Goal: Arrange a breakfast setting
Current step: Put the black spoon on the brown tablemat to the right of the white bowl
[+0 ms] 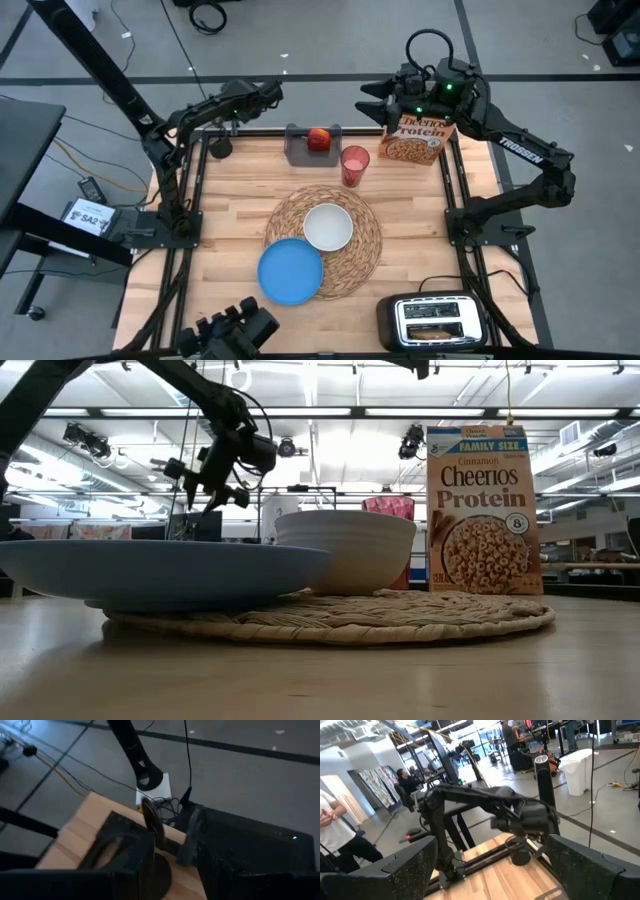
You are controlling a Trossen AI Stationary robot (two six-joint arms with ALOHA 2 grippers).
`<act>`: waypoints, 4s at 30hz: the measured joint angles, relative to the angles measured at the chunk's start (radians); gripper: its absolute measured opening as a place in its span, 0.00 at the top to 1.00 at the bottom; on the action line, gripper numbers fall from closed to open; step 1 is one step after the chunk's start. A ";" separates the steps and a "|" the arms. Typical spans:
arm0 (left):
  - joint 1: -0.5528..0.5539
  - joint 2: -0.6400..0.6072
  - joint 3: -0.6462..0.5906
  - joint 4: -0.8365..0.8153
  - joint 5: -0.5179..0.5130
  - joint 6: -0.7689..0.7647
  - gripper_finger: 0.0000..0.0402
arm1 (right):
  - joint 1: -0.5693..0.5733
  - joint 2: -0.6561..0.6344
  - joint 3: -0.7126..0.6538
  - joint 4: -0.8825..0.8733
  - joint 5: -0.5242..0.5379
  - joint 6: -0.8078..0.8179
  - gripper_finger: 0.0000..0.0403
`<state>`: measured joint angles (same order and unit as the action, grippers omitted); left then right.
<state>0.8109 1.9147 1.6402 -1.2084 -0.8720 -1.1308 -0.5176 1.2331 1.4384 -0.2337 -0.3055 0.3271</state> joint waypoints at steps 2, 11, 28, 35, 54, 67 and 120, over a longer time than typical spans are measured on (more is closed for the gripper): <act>0.000 -0.015 0.000 -0.006 0.001 0.033 0.61 | 0.005 0.000 0.000 -0.008 0.000 -0.031 0.07; 0.007 -0.017 0.000 -0.023 -0.017 -0.070 0.48 | 0.034 0.000 0.000 -0.009 -0.003 -0.127 0.07; 0.089 0.100 0.000 0.029 -0.025 -0.150 0.53 | 0.051 0.000 0.000 -0.004 -0.004 -0.148 0.07; 0.094 0.112 0.000 0.024 -0.044 -0.235 0.64 | 0.034 0.000 0.000 0.017 -0.004 -0.155 0.07; 0.124 0.112 0.000 -0.054 -0.073 -0.245 0.95 | 0.004 -0.003 0.000 0.015 -0.009 -0.171 0.07; 0.088 0.060 0.000 -0.078 -0.108 -0.252 0.95 | -0.008 -0.018 0.000 0.013 -0.031 -0.179 0.07; -0.805 -0.724 0.001 0.898 1.767 1.589 0.96 | 0.668 0.147 0.000 0.163 0.082 0.674 0.08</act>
<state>0.0060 1.1908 1.6413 -0.3106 0.8952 0.4582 0.1508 1.3802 1.4380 -0.0705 -0.2231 1.0014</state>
